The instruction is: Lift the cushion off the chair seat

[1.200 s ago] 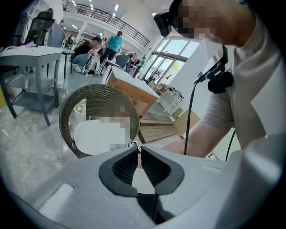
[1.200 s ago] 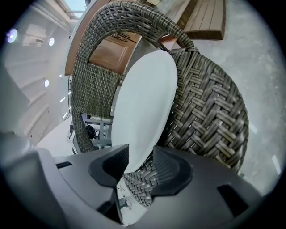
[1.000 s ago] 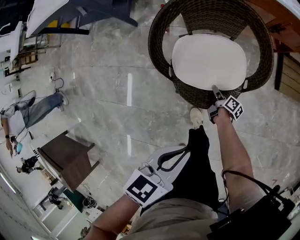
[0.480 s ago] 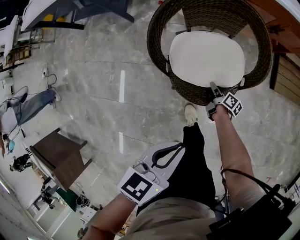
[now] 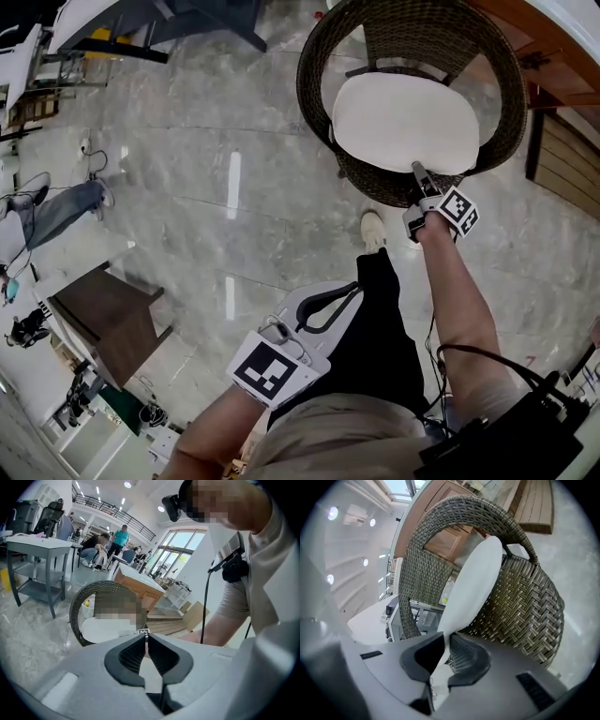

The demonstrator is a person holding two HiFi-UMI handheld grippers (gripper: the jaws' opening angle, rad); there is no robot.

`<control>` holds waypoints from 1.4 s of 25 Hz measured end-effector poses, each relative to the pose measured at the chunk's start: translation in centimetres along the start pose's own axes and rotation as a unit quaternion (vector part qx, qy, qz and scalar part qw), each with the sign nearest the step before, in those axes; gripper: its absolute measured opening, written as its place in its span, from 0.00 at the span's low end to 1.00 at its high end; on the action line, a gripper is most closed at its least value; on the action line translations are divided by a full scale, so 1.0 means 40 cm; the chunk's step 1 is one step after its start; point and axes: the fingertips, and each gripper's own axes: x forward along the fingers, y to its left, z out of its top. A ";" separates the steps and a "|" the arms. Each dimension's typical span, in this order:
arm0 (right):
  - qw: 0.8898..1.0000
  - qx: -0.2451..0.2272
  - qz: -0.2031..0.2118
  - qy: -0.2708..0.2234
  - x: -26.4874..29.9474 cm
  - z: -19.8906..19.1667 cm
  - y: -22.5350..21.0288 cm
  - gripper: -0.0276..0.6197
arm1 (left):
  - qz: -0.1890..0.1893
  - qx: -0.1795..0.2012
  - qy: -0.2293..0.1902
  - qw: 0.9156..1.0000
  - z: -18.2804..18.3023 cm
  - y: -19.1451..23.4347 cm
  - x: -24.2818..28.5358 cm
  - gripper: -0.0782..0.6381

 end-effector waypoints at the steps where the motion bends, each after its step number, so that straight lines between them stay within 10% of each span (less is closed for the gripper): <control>1: 1.000 -0.002 0.004 -0.001 -0.009 0.000 0.016 0.11 | -0.001 0.002 -0.003 1.000 -0.001 -0.009 -0.011 0.12; 35: 0.983 -0.097 0.151 0.022 -0.953 -0.313 0.597 0.10 | -0.010 0.104 -0.141 0.984 -0.086 -0.452 -0.592 0.12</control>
